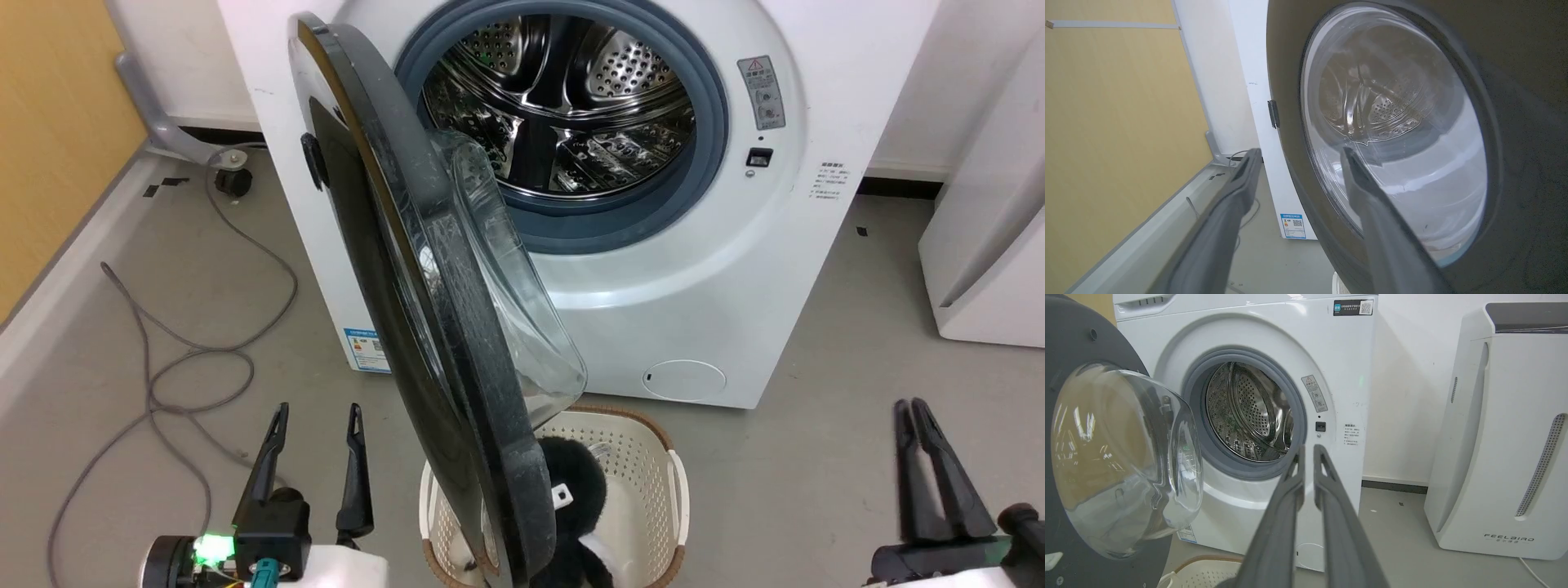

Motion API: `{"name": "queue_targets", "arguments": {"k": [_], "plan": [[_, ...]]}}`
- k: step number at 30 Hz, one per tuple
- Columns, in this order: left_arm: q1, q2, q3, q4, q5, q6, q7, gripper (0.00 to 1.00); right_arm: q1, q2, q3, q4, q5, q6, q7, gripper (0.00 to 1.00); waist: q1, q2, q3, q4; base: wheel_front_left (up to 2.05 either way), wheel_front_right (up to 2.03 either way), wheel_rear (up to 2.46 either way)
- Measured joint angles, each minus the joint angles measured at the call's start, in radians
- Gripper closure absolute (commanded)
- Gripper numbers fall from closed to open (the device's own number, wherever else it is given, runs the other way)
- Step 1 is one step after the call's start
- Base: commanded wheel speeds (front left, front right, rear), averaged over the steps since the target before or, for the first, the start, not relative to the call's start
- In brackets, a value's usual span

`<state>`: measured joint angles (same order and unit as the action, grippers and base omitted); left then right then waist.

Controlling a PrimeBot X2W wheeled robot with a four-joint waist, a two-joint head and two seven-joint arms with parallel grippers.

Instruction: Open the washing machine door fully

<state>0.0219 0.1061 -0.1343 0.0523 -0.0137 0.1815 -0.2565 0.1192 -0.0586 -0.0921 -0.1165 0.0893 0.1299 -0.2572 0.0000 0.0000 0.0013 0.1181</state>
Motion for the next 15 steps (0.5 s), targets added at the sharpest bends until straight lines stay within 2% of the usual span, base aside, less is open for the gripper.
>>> {"name": "queue_targets", "arguments": {"k": [6,7,8,9,15], "plan": [[0.0,-0.001,0.008,0.002,-0.005,-0.009,0.0,0.0,0.0,0.002,0.005,0.02,-0.001,0.0,0.0,0.0,0.0,0.0,-0.002,-0.005,0.0,0.0,0.0],[0.0,-0.001,0.009,0.003,-0.007,-0.009,0.0,0.58,0.0,0.002,0.005,0.023,-0.001,0.0,0.0,0.0,0.0,0.0,-0.003,-0.005,0.0,0.0,0.0],[0.0,-0.001,0.011,0.001,-0.007,-0.009,0.0,0.96,0.0,0.003,0.005,0.025,-0.001,0.0,0.0,0.0,0.0,0.0,-0.003,-0.005,0.0,0.0,0.0],[0.0,-0.001,0.012,0.001,-0.011,-0.016,0.0,1.0,0.0,0.003,0.005,0.028,-0.001,0.0,0.0,0.0,0.0,0.0,-0.003,-0.005,0.0,0.0,0.0],[-0.008,0.001,0.04,-0.039,-0.015,-0.023,0.0,1.0,-0.001,0.003,0.004,0.041,-0.001,0.0,0.0,0.0,0.0,0.0,-0.004,-0.008,0.0,0.0,0.0]]}}
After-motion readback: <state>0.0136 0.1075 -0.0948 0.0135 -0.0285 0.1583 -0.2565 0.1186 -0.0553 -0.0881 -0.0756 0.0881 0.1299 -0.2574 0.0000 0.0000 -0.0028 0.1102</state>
